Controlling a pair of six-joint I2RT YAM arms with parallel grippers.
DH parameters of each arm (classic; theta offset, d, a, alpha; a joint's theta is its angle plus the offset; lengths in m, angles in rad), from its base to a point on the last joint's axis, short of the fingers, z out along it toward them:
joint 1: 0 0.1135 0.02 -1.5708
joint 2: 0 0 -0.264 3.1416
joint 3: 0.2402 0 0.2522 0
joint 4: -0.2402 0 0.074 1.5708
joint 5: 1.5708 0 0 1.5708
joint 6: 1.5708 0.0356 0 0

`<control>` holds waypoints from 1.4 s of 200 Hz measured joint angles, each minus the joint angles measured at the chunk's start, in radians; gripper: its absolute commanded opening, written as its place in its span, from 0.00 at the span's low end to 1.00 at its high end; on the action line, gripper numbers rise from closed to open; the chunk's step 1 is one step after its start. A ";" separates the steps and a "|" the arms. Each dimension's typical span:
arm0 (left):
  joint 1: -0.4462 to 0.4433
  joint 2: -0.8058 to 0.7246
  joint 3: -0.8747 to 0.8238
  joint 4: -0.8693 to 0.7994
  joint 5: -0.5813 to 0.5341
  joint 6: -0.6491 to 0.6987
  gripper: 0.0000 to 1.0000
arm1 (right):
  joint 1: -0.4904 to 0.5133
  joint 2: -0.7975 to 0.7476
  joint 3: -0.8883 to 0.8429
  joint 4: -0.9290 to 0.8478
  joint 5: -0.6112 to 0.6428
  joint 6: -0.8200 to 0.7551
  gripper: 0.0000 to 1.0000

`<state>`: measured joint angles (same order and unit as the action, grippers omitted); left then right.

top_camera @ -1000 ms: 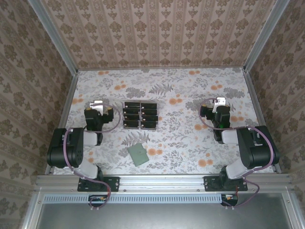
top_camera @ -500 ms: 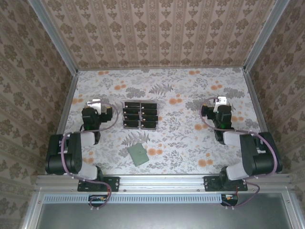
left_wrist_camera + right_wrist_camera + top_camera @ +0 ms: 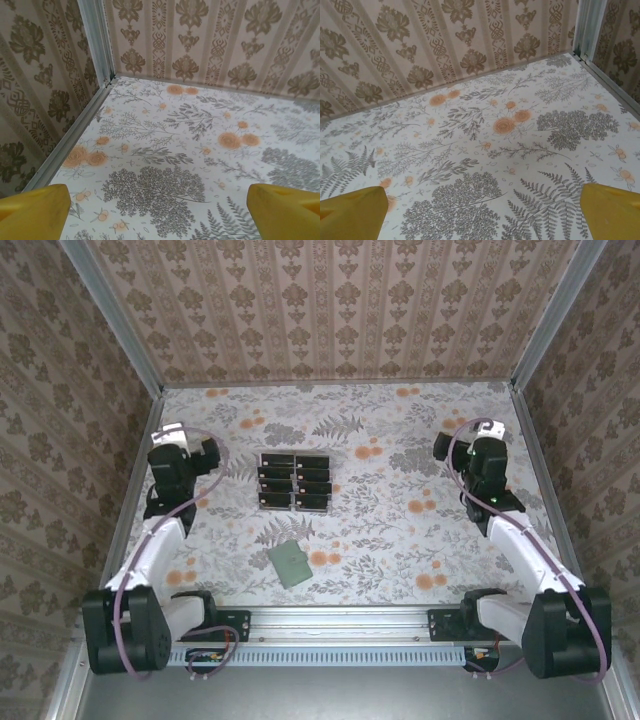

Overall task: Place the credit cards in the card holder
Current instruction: Pick up the card holder from the bottom-center of the table.

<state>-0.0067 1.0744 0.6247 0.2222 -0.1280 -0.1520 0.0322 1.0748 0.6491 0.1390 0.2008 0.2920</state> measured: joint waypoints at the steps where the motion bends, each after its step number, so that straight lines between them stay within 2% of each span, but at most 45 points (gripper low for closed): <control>1: 0.000 -0.003 0.001 -0.004 0.000 -0.002 1.00 | 0.000 -0.003 0.000 -0.005 0.000 0.002 1.00; 40: -0.066 -0.093 0.009 -0.212 -0.007 -0.098 1.00 | 0.000 -0.069 0.000 -0.137 -0.099 0.058 1.00; 65: -0.142 -0.103 0.009 -0.312 -0.020 -0.145 1.00 | 0.010 -0.098 0.000 -0.194 -0.175 0.076 1.00; 86: -0.220 -0.103 0.009 -0.369 -0.056 -0.168 1.00 | 0.058 -0.106 0.000 -0.243 -0.215 0.083 1.00; 118: -0.342 -0.103 0.006 -0.427 -0.128 -0.204 1.00 | 0.241 -0.100 0.000 -0.329 -0.230 0.089 0.99; 170: -0.438 -0.103 -0.021 -0.514 -0.165 -0.333 1.00 | 0.579 -0.018 0.003 -0.410 -0.175 0.169 0.94; 213: -0.528 -0.121 -0.050 -0.583 -0.188 -0.439 1.00 | 0.810 0.162 0.057 -0.438 -0.088 0.260 0.90; 244: -0.575 -0.150 -0.079 -0.613 -0.253 -0.531 1.00 | 0.947 0.315 0.187 -0.468 -0.031 0.291 0.86; 280: -0.588 -0.139 -0.093 -0.639 -0.293 -0.597 1.00 | 1.072 0.514 0.376 -0.503 0.015 0.300 0.72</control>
<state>-0.5949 0.9352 0.5312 -0.4171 -0.4206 -0.7494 1.1038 1.5890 1.0252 -0.3637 0.2157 0.5922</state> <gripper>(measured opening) 0.996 0.770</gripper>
